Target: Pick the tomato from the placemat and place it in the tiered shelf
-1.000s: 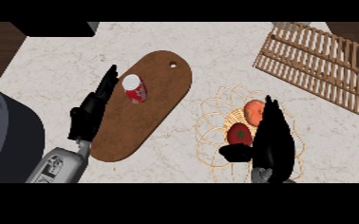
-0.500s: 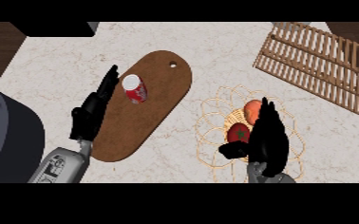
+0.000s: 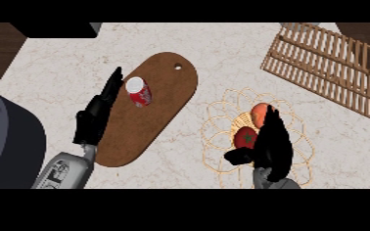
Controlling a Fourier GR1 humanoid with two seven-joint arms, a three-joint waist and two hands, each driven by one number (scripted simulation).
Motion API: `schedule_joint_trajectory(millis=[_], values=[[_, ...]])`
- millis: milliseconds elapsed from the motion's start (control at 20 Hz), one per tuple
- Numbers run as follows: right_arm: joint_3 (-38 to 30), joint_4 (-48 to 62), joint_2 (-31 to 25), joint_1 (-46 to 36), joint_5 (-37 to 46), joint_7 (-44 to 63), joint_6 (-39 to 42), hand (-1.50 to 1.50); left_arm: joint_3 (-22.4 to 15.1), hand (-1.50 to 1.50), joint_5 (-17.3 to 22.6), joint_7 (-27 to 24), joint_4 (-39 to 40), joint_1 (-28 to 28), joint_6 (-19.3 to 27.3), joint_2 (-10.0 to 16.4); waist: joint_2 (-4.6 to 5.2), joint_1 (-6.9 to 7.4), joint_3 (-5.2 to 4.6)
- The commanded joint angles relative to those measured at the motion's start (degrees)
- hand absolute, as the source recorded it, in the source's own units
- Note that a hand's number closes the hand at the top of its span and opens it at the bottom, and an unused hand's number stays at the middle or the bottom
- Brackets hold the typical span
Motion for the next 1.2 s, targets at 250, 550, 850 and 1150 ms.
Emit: schedule_joint_trajectory(millis=[250,550,850,1150], values=[[0.1,3.3,0.4,-1.9,-2.9,7.4,2.4,1.50,3.4,0.00,0.6,1.1,-0.3,-0.7,-3.0,0.6,0.00,-0.05,-0.01],[1.7,0.8,0.4,-0.7,2.2,7.1,2.2,1.50,3.4,0.00,-2.1,1.4,-2.9,1.7,-2.4,-0.6,-0.09,-0.08,-0.01],[3.7,17.3,0.4,-20.7,-4.8,7.5,1.8,1.50,2.7,0.00,-2.5,0.3,-0.7,0.4,-4.0,-2.1,0.21,1.43,0.01],[5.1,30.1,0.4,-31.5,-10.6,3.5,-8.0,1.50,2.2,0.00,-5.3,0.1,2.1,-1.2,-2.2,-5.0,0.20,1.01,0.01]])
